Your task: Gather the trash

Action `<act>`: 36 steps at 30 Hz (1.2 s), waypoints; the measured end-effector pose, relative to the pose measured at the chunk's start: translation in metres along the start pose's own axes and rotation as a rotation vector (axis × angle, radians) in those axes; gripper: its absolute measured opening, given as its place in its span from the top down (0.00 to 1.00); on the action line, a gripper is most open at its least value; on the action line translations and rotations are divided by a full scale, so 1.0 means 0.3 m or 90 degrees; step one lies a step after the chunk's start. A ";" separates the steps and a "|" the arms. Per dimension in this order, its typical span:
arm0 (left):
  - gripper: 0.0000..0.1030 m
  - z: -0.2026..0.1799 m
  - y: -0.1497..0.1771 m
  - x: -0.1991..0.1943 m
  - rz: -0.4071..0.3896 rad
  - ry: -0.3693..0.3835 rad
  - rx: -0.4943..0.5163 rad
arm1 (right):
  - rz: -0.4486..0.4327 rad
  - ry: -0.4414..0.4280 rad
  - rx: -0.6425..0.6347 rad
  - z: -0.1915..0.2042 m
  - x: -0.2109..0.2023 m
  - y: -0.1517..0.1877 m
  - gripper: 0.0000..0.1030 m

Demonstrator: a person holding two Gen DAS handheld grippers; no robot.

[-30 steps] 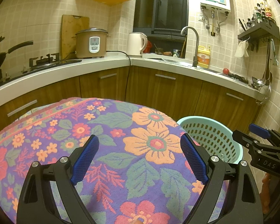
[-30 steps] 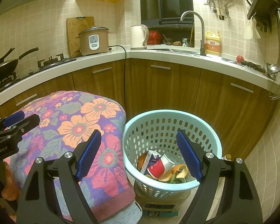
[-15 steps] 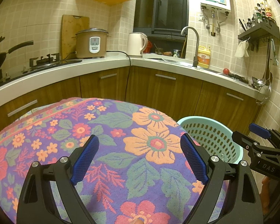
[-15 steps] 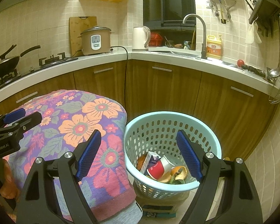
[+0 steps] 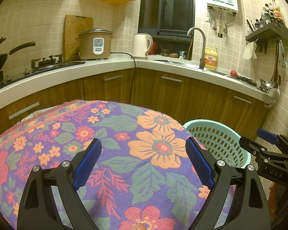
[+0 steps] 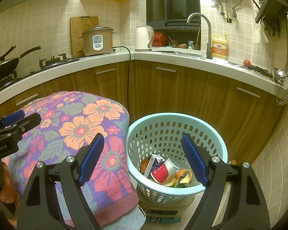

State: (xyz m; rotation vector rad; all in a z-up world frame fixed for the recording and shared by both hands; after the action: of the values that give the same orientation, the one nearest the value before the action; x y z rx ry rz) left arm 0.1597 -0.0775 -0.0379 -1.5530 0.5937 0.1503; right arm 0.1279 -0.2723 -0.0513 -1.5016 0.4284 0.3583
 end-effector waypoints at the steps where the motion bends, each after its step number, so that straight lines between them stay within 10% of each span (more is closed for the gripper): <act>1: 0.16 0.002 -0.001 0.000 0.000 0.000 0.001 | 0.000 -0.001 0.000 0.001 0.001 -0.001 0.24; 36: 0.16 0.000 -0.001 0.001 -0.002 -0.004 0.004 | 0.014 0.010 -0.014 0.009 0.009 0.016 0.24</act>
State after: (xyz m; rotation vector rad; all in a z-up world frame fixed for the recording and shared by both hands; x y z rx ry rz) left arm 0.1601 -0.0775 -0.0377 -1.5471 0.5856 0.1502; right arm 0.1281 -0.2694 -0.0567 -1.5230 0.4553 0.3702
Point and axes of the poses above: each gripper's, at about its wrist camera, not at the fingertips, and x roughly the way its jaws point, z to its left, y to its underside, the point moved 8 cm from there along x, roughly the way its jaws point, and after that the axes turned 2 degrees about -x, right-handed, at the moved point
